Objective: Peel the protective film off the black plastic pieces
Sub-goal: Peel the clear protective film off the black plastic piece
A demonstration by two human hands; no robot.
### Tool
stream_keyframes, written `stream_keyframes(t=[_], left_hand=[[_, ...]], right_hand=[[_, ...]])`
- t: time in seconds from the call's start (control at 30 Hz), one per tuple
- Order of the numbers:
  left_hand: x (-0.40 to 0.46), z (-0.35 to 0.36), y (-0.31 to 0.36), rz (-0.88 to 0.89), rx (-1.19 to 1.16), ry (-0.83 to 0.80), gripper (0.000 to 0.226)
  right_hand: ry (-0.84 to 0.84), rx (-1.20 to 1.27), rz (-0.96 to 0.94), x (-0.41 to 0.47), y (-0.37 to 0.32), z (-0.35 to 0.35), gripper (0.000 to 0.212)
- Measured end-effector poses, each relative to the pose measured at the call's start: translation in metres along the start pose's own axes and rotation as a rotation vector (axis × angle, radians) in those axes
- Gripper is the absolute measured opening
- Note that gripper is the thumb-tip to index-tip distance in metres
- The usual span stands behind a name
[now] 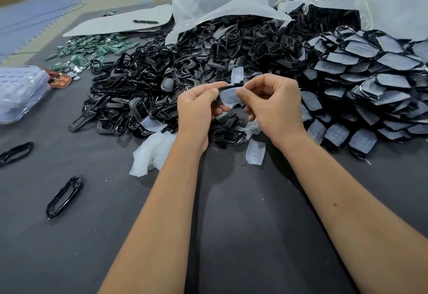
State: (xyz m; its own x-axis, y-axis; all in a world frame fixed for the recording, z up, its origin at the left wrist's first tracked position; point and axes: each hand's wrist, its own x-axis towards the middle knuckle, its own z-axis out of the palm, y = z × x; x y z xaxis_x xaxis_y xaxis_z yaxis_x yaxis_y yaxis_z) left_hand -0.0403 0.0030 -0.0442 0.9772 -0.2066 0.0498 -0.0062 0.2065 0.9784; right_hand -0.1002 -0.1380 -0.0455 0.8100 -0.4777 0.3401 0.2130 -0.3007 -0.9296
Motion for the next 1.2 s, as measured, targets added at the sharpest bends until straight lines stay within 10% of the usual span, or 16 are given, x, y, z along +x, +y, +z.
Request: stream_keyframes(t=[1.2], left_hand=[[-0.001, 0.0012, -0.0082, 0.064, 0.061, -0.103, 0.021]], right_hand=[[0.153, -0.202, 0.014, -0.0001, -0.0052, 0.0009, 0.02]])
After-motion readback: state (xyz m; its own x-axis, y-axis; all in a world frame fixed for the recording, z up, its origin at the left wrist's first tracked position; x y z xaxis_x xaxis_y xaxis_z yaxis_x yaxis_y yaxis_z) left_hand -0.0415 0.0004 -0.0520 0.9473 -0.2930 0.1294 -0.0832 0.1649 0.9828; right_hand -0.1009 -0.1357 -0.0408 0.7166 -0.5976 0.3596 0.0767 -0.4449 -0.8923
